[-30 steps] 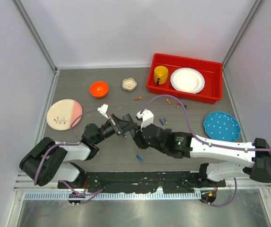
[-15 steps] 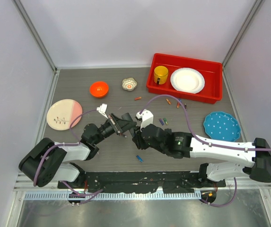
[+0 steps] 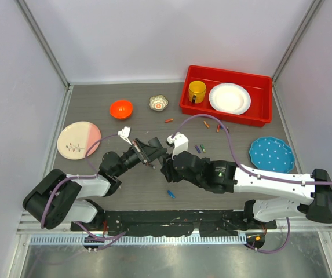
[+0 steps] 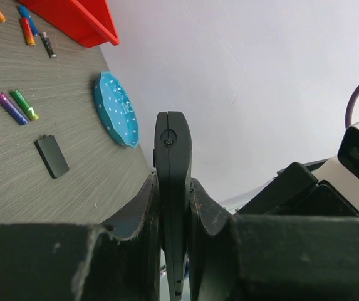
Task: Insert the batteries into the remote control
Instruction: Load the battery into the remote control.
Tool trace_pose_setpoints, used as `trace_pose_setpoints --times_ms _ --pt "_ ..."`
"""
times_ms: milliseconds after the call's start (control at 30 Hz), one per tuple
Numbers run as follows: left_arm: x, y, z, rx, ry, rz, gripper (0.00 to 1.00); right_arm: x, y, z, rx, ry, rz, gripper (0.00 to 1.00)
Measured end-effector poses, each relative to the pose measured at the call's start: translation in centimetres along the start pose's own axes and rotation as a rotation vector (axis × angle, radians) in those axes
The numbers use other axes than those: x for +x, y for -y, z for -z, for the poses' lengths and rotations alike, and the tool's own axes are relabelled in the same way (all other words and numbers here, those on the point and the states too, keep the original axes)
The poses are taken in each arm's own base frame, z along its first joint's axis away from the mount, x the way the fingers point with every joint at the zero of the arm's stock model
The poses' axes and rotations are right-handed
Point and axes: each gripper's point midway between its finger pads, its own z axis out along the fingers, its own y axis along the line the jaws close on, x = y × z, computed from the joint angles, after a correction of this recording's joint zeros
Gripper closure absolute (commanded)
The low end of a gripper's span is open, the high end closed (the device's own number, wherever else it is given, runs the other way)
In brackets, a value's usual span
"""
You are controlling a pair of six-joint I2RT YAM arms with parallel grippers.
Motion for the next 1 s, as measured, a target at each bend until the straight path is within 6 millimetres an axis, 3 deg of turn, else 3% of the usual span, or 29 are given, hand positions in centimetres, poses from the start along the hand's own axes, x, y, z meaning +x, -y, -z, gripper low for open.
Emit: trace_pose_setpoints --times_ms 467,633,967,1000 --pt "0.0 0.0 0.1 0.002 0.001 -0.001 1.00 -0.9 -0.3 0.3 0.000 0.018 -0.008 0.47" --pt "0.1 0.0 0.1 0.003 -0.001 -0.001 1.00 -1.5 -0.4 0.4 0.002 0.032 -0.014 0.31" --pt "0.1 0.0 0.1 0.003 -0.002 -0.001 0.99 -1.9 -0.2 0.7 0.011 0.039 -0.013 0.27" --pt "0.1 0.0 0.1 0.003 -0.002 -0.001 1.00 -2.0 -0.2 0.8 0.013 0.043 -0.014 0.22"
